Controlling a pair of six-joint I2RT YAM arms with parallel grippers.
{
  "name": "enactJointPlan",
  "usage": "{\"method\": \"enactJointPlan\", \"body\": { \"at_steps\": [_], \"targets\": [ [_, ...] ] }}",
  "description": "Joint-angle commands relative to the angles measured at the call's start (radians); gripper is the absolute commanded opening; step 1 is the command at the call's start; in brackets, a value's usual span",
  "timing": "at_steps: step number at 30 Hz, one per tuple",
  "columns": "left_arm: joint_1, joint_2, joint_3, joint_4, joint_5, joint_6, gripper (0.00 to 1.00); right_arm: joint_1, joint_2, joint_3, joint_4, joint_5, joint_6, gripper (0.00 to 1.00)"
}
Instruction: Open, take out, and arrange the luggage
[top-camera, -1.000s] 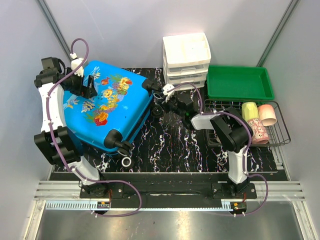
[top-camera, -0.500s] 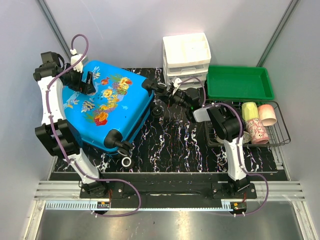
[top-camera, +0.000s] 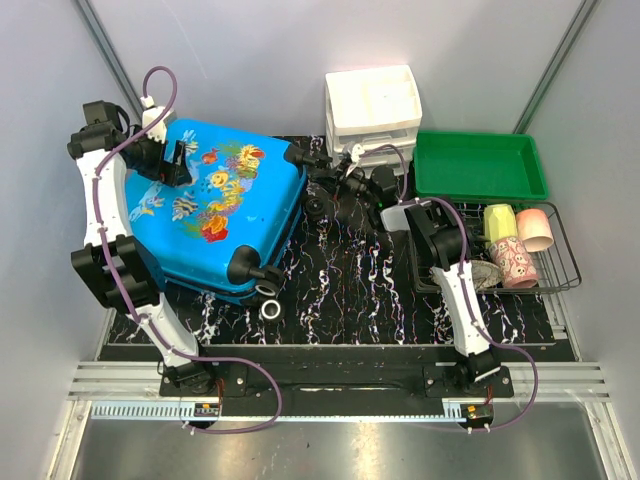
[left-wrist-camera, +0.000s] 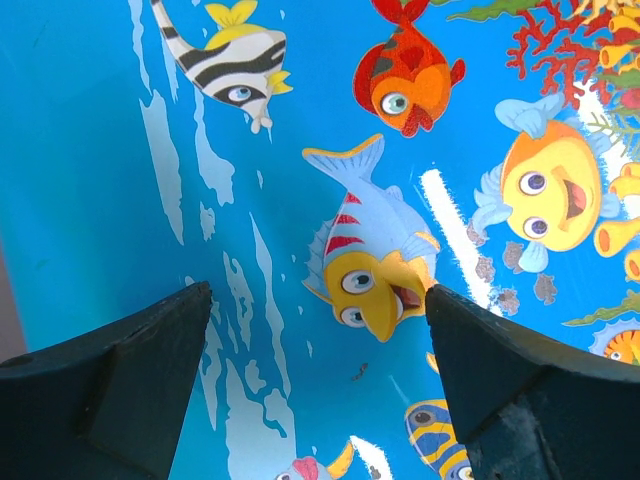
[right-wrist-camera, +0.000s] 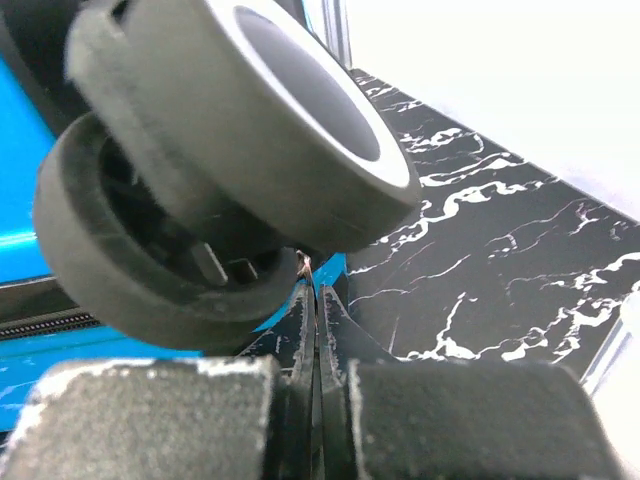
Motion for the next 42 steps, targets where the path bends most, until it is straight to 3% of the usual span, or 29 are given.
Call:
{"method": "enactJointPlan", "body": {
  "at_steps": [1, 5, 12, 22, 26, 30, 33, 36, 37, 39, 42],
  "targets": [
    [0.004, 0.128, -0.065, -0.153, -0.136, -0.059, 0.93, -0.014, -0.006, 0.054, 0.131, 0.167, -0.151, 0.0],
    [-0.003, 0.148, -0.036, -0.15, -0.141, -0.071, 0.93, -0.026, -0.022, 0.063, 0.068, 0.214, -0.273, 0.0],
    [-0.015, 0.179, -0.006, -0.153, -0.155, -0.077, 0.93, -0.037, 0.107, 0.239, 0.146, 0.205, -0.166, 0.0],
    [-0.027, 0.188, -0.028, -0.145, -0.164, -0.088, 0.93, 0.053, 0.201, 0.372, 0.195, 0.477, -0.319, 0.0],
    [-0.03, 0.19, -0.014, -0.147, -0.164, -0.084, 0.93, 0.059, 0.198, 0.374, 0.206, 0.439, -0.281, 0.0],
    [-0.05, 0.098, 0.021, -0.191, -0.087, -0.026, 0.95, 0.059, 0.133, 0.221, 0.287, 0.304, -0.241, 0.0],
    [-0.179, -0.005, 0.083, -0.286, -0.055, 0.085, 0.99, 0.061, 0.08, 0.133, 0.302, 0.232, -0.23, 0.0],
    [-0.402, -0.098, 0.069, -0.293, -0.081, 0.111, 0.99, 0.061, 0.047, 0.103, 0.286, 0.193, -0.228, 0.0],
    [-0.529, -0.112, 0.04, -0.282, -0.114, 0.084, 0.99, 0.059, 0.041, 0.101, 0.278, 0.188, -0.228, 0.0],
    [-0.699, -0.135, 0.002, -0.215, -0.151, 0.056, 0.97, 0.059, 0.038, 0.104, 0.247, 0.19, -0.236, 0.0],
    [-0.853, -0.183, -0.115, -0.034, -0.23, -0.001, 0.94, 0.059, 0.037, 0.106, 0.223, 0.196, -0.258, 0.0]
  ]
}}
